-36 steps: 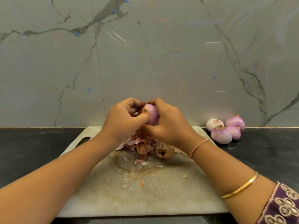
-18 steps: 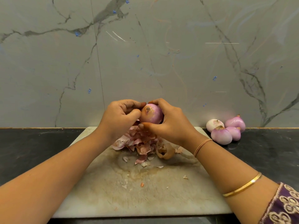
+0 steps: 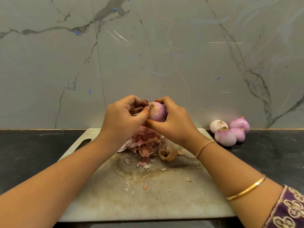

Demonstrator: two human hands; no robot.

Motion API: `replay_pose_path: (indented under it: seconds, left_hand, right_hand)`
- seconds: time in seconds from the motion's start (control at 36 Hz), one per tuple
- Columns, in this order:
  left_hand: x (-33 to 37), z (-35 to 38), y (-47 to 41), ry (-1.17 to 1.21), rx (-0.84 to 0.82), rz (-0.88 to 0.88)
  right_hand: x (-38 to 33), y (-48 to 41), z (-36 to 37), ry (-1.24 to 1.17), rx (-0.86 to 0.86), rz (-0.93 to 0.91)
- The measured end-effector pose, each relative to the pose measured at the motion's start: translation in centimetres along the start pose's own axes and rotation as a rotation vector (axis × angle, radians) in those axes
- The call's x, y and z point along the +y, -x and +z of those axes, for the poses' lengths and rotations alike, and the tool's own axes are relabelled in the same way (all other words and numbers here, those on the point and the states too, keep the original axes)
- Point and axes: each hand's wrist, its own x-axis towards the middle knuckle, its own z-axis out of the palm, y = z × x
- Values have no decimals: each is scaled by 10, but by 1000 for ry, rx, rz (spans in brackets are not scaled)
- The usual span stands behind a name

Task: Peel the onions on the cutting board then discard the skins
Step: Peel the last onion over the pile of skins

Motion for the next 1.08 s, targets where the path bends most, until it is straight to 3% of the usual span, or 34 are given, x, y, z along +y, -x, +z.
replay_pose_path:
  seconds: [0.14,0.33,0.64,0.75,0.97,1.08]
  left_hand:
    - [1,-1,-1,10,19,-23]
    - [-9,-4,-7,92,38,-204]
    - [-24,-15,-15,-56,107,-290]
    - [-24,-20,-16,-90,77,-231]
    - [-8,-12,-5,-36,-73,91]
    - [-8,-12,-5,-17,-84,115]
  right_hand:
    - [0,-1,0,-2,-9,17]
    - [-2,-1,-1,-82,-62,37]
    - [-2,-1,-5,-226,-81,89]
    - [-2,-1,-6,-260,-114,110]
    - [1,-3,-5,-275,-143,154]
    - [2,-3,-4,-229,-170,126]
